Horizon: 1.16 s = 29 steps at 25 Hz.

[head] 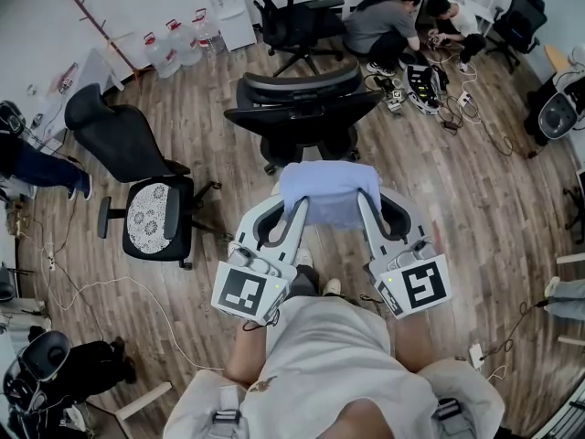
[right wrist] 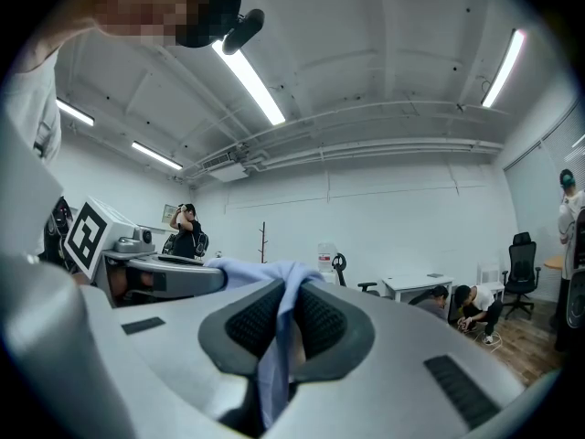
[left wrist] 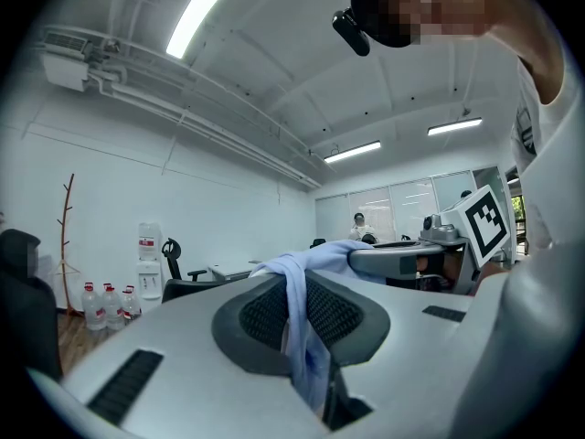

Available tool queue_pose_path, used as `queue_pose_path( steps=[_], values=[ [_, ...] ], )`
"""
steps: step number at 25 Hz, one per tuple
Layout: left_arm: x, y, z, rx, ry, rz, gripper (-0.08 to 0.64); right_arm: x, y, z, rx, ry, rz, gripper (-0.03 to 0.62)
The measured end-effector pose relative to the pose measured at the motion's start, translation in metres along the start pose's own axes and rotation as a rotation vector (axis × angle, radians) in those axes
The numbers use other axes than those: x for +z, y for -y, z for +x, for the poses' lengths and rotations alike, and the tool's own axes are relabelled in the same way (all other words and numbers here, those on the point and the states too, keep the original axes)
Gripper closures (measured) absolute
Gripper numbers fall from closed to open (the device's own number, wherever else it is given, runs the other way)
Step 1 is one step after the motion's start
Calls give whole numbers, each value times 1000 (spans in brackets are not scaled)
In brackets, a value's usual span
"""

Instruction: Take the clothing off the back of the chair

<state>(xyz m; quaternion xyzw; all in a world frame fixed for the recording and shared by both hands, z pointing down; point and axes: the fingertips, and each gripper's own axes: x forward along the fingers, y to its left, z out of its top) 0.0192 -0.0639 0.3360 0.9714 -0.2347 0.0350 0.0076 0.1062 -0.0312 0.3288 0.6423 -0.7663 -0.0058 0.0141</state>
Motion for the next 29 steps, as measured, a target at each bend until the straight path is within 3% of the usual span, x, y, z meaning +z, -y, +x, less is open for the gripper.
queue_pose_path(
  steps=[29],
  values=[
    [-5,-15,8,6,-12,-4,508,-6,3,18,18,-10,-3,549]
  ],
)
